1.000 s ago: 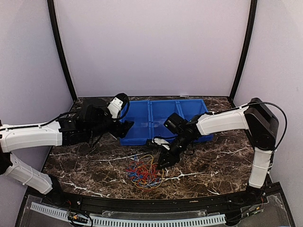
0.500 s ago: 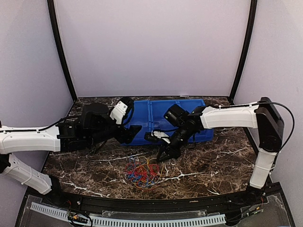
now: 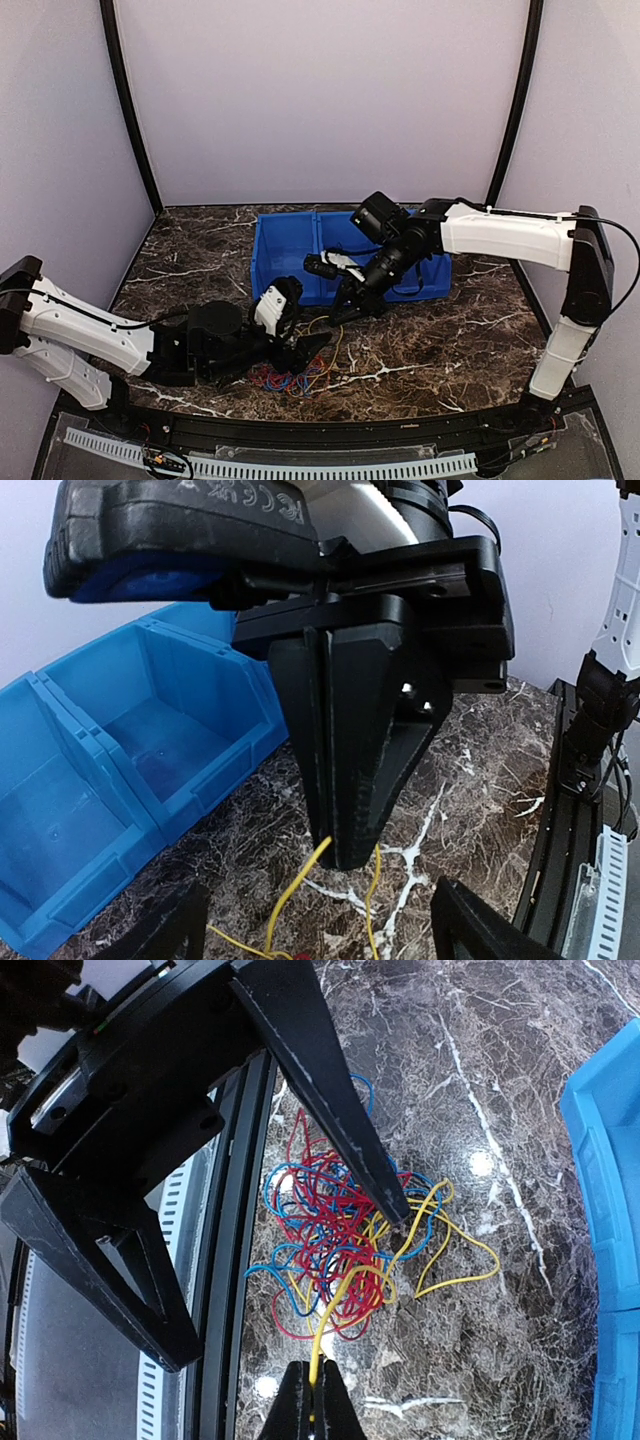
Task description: Untangle the cables
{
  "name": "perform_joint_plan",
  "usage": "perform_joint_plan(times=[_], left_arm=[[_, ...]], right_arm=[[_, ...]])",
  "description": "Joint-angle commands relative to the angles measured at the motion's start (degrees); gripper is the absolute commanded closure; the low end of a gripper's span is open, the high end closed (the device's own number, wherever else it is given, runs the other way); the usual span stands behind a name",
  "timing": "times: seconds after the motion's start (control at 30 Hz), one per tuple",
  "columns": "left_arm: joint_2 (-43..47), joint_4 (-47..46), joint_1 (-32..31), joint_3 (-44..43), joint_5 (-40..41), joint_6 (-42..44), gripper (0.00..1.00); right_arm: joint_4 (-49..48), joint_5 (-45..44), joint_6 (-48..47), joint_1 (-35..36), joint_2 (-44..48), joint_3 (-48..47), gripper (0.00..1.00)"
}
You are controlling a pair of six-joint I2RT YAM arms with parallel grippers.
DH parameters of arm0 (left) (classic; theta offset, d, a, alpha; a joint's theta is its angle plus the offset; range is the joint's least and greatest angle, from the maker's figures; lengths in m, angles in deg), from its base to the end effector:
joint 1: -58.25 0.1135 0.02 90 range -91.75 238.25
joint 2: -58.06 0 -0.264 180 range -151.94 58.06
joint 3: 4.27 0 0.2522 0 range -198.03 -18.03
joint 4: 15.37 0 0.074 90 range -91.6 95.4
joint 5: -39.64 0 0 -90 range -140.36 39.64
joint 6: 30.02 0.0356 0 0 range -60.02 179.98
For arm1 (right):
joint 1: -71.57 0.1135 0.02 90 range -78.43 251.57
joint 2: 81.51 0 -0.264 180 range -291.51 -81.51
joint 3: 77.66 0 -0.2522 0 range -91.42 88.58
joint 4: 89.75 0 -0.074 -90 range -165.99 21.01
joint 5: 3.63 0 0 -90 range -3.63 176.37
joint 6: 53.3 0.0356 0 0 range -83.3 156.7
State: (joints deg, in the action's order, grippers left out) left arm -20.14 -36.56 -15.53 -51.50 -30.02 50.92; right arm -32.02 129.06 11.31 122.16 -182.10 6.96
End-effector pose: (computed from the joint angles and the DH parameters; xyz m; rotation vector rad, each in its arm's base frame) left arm 0.0923 -0.2732 0.2239 0.7218 1.6390 -0.7486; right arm 0.2132 0.2975 0.2609 -1.8089 1.9154 1.1380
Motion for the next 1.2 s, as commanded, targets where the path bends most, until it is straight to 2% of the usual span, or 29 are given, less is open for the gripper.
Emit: perform_joint_plan(times=[0.0,0.33,0.5,0.6,0.73,0.93,1.17], left_arm=[[0.14,-13.21,-0.91,3.58,3.31,-2.13,0.20],[-8.03,-14.37,-0.93,2.96,14.67,-5.18,0.30],[-13.71,-8.71,-0.85,0.45,18.61,-9.32,0.33],[-16.00,-0.97,-0.84,-1.43,19.04,-10.27,0.37],[-18.84,9.35,-0.84,-3.65,20.23,-11.56,0.38],[-19.37,11.59,-0.84,-1.23,19.63,-14.07,0.38],[-18.12,14.31,-0.84,0.22,19.27,-15.96,0.39]], right_arm=[[-0.35,2.87,0.22,0.29,3.30,-1.93,1.00],[0.39,3.87,-0.28,0.30,5.04,-3.61,1.00],[3.49,7.34,-2.63,0.30,6.42,-7.36,1.00],[5.84,7.80,-3.60,0.11,7.20,-11.89,1.00],[8.83,13.56,-4.46,-2.09,8.52,-19.29,1.00],[11.18,19.72,-5.74,-6.90,8.75,-30.73,1.00],[10.11,17.50,-5.69,-9.97,10.07,-35.89,1.00]])
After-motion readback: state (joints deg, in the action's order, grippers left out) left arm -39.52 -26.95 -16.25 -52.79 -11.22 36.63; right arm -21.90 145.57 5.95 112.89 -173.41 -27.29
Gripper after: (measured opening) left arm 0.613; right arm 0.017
